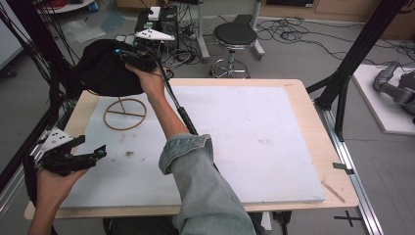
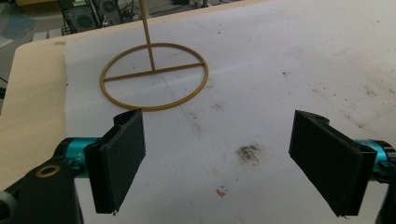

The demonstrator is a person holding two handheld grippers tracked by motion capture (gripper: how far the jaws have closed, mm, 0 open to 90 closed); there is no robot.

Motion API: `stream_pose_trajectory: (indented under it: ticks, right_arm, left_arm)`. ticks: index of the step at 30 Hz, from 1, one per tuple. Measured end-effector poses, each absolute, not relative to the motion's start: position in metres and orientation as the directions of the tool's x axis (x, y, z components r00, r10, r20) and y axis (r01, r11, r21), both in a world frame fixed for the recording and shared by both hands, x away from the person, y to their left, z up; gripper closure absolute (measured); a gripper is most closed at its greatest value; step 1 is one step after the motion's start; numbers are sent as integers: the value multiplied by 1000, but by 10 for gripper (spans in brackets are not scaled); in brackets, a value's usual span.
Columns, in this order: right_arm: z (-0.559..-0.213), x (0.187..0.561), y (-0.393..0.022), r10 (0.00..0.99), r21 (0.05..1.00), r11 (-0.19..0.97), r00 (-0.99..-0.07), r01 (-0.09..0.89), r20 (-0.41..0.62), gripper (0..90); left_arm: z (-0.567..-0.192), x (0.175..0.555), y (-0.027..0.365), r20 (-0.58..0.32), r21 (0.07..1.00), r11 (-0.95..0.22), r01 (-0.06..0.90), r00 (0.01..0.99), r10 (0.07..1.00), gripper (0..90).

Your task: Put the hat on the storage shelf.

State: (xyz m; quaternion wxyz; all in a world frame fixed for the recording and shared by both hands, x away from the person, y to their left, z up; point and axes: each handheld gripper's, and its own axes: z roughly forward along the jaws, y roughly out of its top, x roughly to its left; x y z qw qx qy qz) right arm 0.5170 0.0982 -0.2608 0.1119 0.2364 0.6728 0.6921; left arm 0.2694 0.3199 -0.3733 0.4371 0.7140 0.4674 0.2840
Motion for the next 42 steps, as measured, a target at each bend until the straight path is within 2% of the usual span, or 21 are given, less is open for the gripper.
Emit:
stream_pose_trajectory:
  ticks: [20, 31, 37, 42]
  right_arm:
    - [-272, 517, 114, 473, 977, 12, -862, 212, 182, 622]
    - [-278, 518, 114, 475, 972, 17, -857, 234, 198, 561]
    - [-282, 520, 114, 474, 965, 21, -853, 260, 219, 491]
    - [-282, 520, 114, 474, 964, 23, -851, 267, 224, 479]
  left_arm:
    - [-373, 269, 320, -5, 890, -179, 419, 401, 916, 188]
    - [-373, 269, 319, -4, 890, -180, 418, 403, 915, 188]
    - [-374, 269, 319, -3, 889, -182, 420, 403, 915, 188]
    - [-373, 269, 319, -4, 890, -180, 419, 402, 916, 188]
